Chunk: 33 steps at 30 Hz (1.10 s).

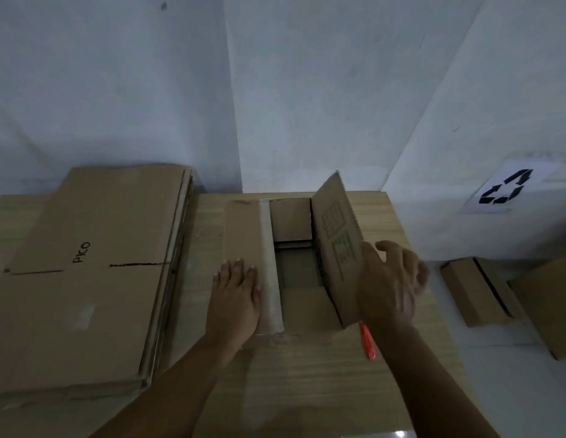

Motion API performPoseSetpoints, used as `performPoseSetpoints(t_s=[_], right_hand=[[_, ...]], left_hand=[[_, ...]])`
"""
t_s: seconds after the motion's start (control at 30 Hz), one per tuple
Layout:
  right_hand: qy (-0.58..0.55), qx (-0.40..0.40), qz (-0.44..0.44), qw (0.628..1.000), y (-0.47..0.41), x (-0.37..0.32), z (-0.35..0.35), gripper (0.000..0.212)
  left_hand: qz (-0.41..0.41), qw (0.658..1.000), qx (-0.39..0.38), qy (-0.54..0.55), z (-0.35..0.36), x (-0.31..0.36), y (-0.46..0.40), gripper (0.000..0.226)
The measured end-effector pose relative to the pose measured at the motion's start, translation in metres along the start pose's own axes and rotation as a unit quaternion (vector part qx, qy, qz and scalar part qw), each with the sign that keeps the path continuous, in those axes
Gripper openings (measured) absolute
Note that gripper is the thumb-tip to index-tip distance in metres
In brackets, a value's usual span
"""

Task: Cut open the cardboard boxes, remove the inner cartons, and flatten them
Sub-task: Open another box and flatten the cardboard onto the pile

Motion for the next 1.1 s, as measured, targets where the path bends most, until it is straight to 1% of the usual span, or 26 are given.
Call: performPoseSetpoints(t_s=[0.03, 0.07, 0.13, 0.17, 0.23, 0.27, 0.3, 0.33, 0.4, 0.47, 0.53, 0.57, 0.6, 0.63, 0.7, 0.73, 0.77, 0.8, 0.83, 0.87, 0.9, 0.97, 1.0, 1.03, 1.07, 1.1], right_hand=[[0.061, -0.009, 0.0, 0.998, 0.001, 0.009, 0.006, 0.036], [0.102, -0.031, -0.008, 0.994, 0.003, 0.013, 0.013, 0.035], [0.135, -0.091, -0.043, 0.986, 0.016, 0.011, 0.04, 0.029], [0.129, -0.133, -0.053, 0.981, 0.024, 0.009, 0.056, 0.036], [0.081, -0.233, -0.04, 0.968, 0.042, 0.006, 0.089, 0.07], [0.056, -0.267, -0.029, 0.962, 0.05, 0.004, 0.103, 0.085], [0.036, -0.284, -0.02, 0.958, 0.056, 0.002, 0.113, 0.094], [0.027, -0.289, -0.013, 0.957, 0.059, 0.001, 0.119, 0.098], [0.032, -0.277, -0.007, 0.96, 0.061, -0.001, 0.122, 0.096], [0.038, -0.25, -0.002, 0.967, 0.057, 0.0, 0.119, 0.09], [0.046, -0.244, 0.003, 0.969, 0.053, 0.003, 0.119, 0.081], [0.047, -0.243, 0.006, 0.969, 0.05, 0.004, 0.12, 0.078], [0.047, -0.239, 0.01, 0.97, 0.047, 0.006, 0.12, 0.076], [0.047, -0.231, 0.012, 0.972, 0.044, 0.007, 0.119, 0.076], [0.048, -0.219, 0.016, 0.974, 0.038, 0.008, 0.12, 0.075], [0.049, -0.218, 0.017, 0.974, 0.036, 0.008, 0.121, 0.075], [0.05, -0.221, 0.018, 0.974, 0.034, 0.008, 0.123, 0.076], [0.051, -0.226, 0.019, 0.973, 0.032, 0.007, 0.124, 0.076], [0.054, -0.231, 0.018, 0.971, 0.03, 0.007, 0.125, 0.076], [0.057, -0.238, 0.016, 0.969, 0.028, 0.006, 0.126, 0.076], [0.061, -0.245, 0.013, 0.967, 0.027, 0.006, 0.127, 0.075], [0.057, -0.25, 0.008, 0.967, 0.025, 0.004, 0.13, 0.074], [0.053, -0.249, 0.005, 0.967, 0.024, 0.004, 0.131, 0.073], [0.052, -0.248, 0.002, 0.967, 0.024, 0.003, 0.132, 0.073], [0.053, -0.248, 0.001, 0.967, 0.023, 0.002, 0.133, 0.073], [0.054, -0.248, 0.0, 0.967, 0.023, 0.002, 0.134, 0.073]], left_hand=[[0.003, 1.0, 0.001, 0.004, 0.0, 0.002, -0.001, 0.075], [0.005, 1.0, 0.001, 0.011, -0.001, 0.004, -0.002, 0.075], [0.007, 1.0, 0.004, 0.027, -0.002, 0.008, -0.005, 0.075], [0.005, 0.999, 0.006, 0.031, -0.003, 0.01, -0.007, 0.076], [-0.009, 1.0, -0.011, 0.021, -0.004, 0.016, -0.013, 0.08], [-0.019, 0.999, -0.031, 0.007, -0.001, 0.02, -0.016, 0.085], [-0.031, 0.998, -0.048, -0.006, 0.001, 0.023, -0.019, 0.091], [-0.044, 0.997, -0.063, -0.018, 0.004, 0.027, -0.021, 0.099], [-0.061, 0.994, -0.081, -0.034, 0.007, 0.035, -0.024, 0.113], [-0.061, 0.995, -0.079, -0.019, 0.004, 0.043, -0.028, 0.116], [-0.057, 0.995, -0.067, 0.056, -0.006, 0.044, -0.034, 0.112], [-0.054, 0.988, -0.056, 0.132, -0.015, 0.042, -0.037, 0.108], [-0.057, 0.971, -0.045, 0.226, -0.028, 0.039, -0.039, 0.104], [-0.064, 0.945, -0.039, 0.319, -0.04, 0.034, -0.041, 0.098], [-0.072, 0.879, -0.033, 0.47, -0.062, 0.021, -0.042, 0.086], [-0.074, 0.852, -0.017, 0.518, -0.073, 0.009, -0.041, 0.079], [-0.075, 0.834, 0.001, 0.547, -0.082, -0.007, -0.04, 0.072], [-0.076, 0.826, 0.013, 0.558, -0.09, -0.023, -0.036, 0.064], [-0.086, 0.831, 0.013, 0.549, -0.093, -0.04, -0.033, 0.058], [-0.098, 0.85, 0.0, 0.518, -0.096, -0.056, -0.028, 0.055], [-0.116, 0.888, -0.019, 0.445, -0.095, -0.073, -0.025, 0.052], [-0.138, 0.967, -0.049, 0.209, -0.089, -0.099, -0.027, 0.051], [-0.125, 0.986, -0.057, 0.09, -0.085, -0.101, -0.03, 0.051], [-0.097, 0.994, -0.059, 0.004, -0.078, -0.095, -0.034, 0.051], [-0.072, 0.995, -0.065, -0.037, -0.068, -0.085, -0.039, 0.052], [-0.06, 0.994, -0.084, -0.026, -0.054, -0.075, -0.041, 0.056]])
Point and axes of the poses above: each hand's wrist, its own y-axis away from the middle knuckle, its own z-axis out of the palm, x = y × z, the point moved 8 cm from there along -y, towards the middle knuckle, and after that the axes turned 1 degree about -z, right-handed, at the moved point
